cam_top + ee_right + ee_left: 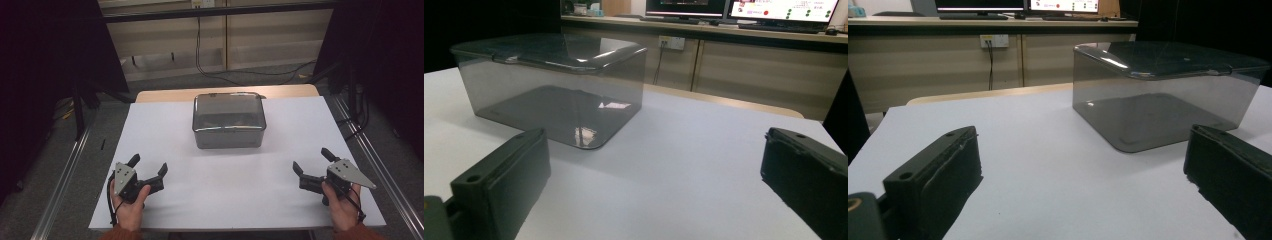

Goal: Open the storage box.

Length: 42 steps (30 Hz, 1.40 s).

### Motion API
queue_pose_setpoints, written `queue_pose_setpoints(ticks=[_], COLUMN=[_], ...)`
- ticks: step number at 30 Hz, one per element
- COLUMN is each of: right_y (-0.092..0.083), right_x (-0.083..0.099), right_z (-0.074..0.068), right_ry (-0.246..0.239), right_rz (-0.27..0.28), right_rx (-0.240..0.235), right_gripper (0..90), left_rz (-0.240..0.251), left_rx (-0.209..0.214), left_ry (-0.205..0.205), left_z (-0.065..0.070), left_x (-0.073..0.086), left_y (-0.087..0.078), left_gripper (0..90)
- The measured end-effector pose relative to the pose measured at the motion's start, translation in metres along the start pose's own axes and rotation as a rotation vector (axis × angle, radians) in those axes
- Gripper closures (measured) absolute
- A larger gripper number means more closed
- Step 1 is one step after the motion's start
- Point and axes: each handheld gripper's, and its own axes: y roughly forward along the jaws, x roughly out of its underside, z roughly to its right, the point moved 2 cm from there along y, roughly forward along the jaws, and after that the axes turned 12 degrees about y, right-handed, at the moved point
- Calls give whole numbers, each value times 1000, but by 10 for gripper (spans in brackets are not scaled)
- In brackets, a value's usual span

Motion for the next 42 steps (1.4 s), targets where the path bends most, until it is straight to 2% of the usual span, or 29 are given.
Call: queue_pose_setpoints(ticks=[1,11,15,17,25,28,31,37,39,42], right_y=[0,3,6,7,19,24,27,38,45,50], right_x=[0,2,1,2,1,0,-1,-4,-6,-6], right_z=[0,-3,-5,-5,-14,-17,-19,-32,-41,-46], right_ry=[0,3,1,8,-21,-32,-12,-13,-24,-26], right_rz=[-3,-13,-15,-19,-22,-25,-22,-18,-27,-30], right_rx=[-4,-38,-49,-48,-95,-102,-112,-154,-184,-188], right_gripper=[0,0,0,0,0,0,0,0,0,0], left_rz=[-2,4,10,10,15,6,5,10,7,11], left_rx=[3,28,16,17,-2,-8,-1,-1,4,7], left_ry=[11,-9,-32,-30,-62,-59,-56,-48,-38,-28], left_z=[0,2,0,-1,-3,-3,-3,-3,-3,-2], left_x=[0,0,0,0,-1,0,1,0,-1,-1], left_y=[0,2,-1,-1,-2,0,0,-1,-1,-1], left_gripper=[19,23,29,30,34,34,34,34,35,34])
